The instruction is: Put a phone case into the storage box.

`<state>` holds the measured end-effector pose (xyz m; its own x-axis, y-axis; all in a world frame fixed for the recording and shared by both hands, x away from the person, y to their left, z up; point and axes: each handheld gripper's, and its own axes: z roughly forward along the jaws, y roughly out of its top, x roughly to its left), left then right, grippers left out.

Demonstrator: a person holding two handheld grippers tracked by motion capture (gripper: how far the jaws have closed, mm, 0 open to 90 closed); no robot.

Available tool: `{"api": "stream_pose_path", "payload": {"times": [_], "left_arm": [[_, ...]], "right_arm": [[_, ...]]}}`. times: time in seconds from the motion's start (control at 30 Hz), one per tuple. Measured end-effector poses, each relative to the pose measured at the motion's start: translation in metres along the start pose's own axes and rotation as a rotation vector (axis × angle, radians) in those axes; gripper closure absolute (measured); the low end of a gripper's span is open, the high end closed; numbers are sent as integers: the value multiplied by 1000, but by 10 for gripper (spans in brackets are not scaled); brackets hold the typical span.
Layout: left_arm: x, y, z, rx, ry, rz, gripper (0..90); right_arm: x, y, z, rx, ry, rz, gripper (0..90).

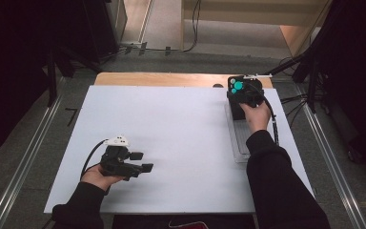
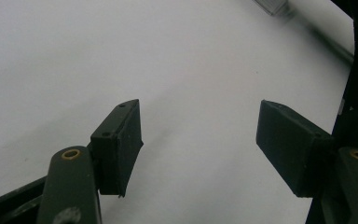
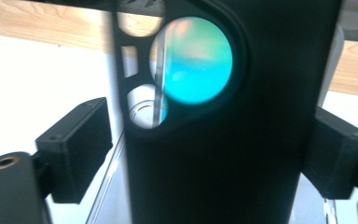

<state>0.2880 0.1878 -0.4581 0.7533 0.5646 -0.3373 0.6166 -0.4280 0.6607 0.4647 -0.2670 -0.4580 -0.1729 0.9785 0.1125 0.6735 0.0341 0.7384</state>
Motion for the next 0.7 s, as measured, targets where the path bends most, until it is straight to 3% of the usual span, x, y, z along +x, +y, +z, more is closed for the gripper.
{"api": "stream_pose_path", "payload": {"times": [0.1, 0.5, 0.63, 0.7], "left_arm": [[0, 0, 0, 1, 1, 2, 313], [1, 0, -1, 0, 3, -1, 312], [2, 0, -1, -2, -3, -6, 312], [2, 0, -1, -3, -4, -6, 312]], "right_arm": [[0, 0, 0, 2, -7, 3, 3], [-7, 8, -11, -7, 14, 28, 0], [-9, 14, -19, -22, 45, 68, 0], [-8, 16, -23, -24, 38, 46, 0]]}}
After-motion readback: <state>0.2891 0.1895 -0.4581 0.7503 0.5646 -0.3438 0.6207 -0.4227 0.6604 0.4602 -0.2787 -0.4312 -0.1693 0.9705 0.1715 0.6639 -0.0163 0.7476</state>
